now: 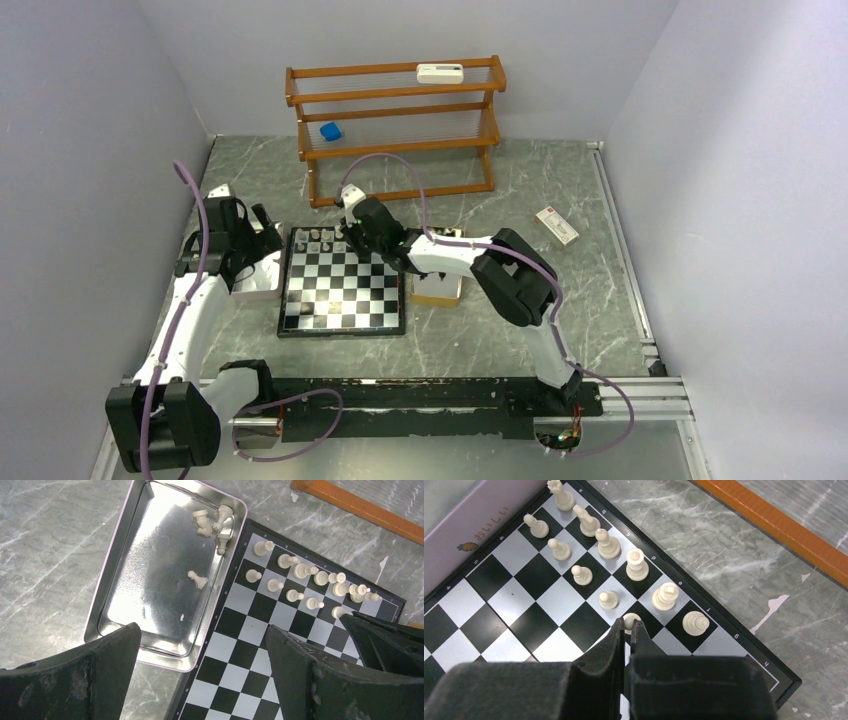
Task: Set up the chess pieces on the board
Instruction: Place the chess piece on the chessboard.
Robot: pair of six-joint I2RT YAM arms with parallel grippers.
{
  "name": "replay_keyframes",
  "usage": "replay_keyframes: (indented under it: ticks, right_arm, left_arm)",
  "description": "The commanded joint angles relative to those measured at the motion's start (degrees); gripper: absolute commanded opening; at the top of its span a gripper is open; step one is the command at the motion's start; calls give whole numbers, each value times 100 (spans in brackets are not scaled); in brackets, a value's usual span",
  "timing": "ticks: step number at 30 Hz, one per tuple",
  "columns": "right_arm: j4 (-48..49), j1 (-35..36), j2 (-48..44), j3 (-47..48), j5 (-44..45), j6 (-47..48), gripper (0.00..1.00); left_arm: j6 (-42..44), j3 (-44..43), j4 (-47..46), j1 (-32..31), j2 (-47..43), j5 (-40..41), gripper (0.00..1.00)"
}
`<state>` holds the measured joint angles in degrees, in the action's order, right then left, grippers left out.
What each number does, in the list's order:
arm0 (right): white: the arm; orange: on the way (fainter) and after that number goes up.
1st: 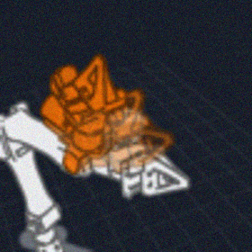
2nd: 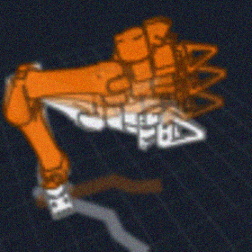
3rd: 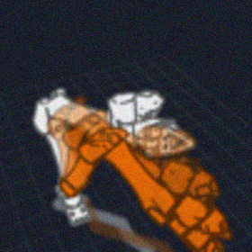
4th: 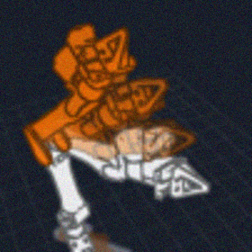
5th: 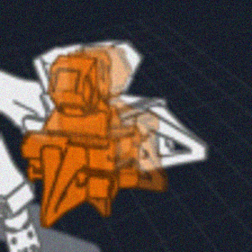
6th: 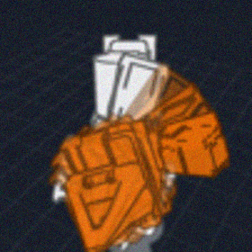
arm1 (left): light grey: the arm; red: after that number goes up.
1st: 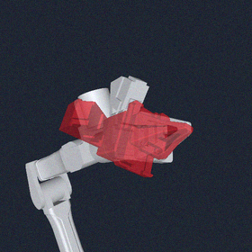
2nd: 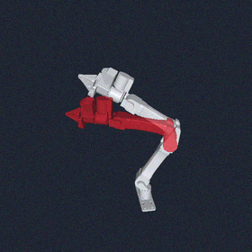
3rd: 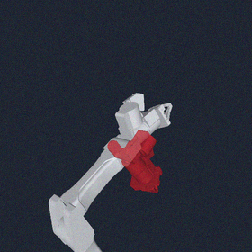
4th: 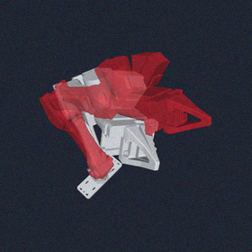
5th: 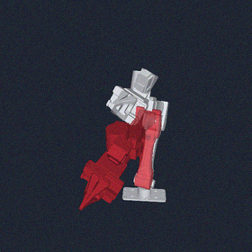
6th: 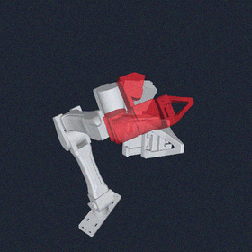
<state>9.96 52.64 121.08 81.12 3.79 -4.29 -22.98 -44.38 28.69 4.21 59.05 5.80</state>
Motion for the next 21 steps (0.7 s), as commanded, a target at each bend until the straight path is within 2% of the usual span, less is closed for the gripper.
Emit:
replay_keyframes:
  ticks: [1, 17, 21]
  right_arm:
    - [68, 36, 181, 135, 131, 45, 0]
    - [-29, 51, 338, 163, 170, 0, 0]
    - [-86, 51, 384, 212, 196, -40, 6]
  left_arm:
    - [-18, -80, 23, 63, -42, 85, 99]
    - [5, -89, 23, 63, -42, 105, 99]
    - [13, -88, 21, 63, -69, 120, 99]
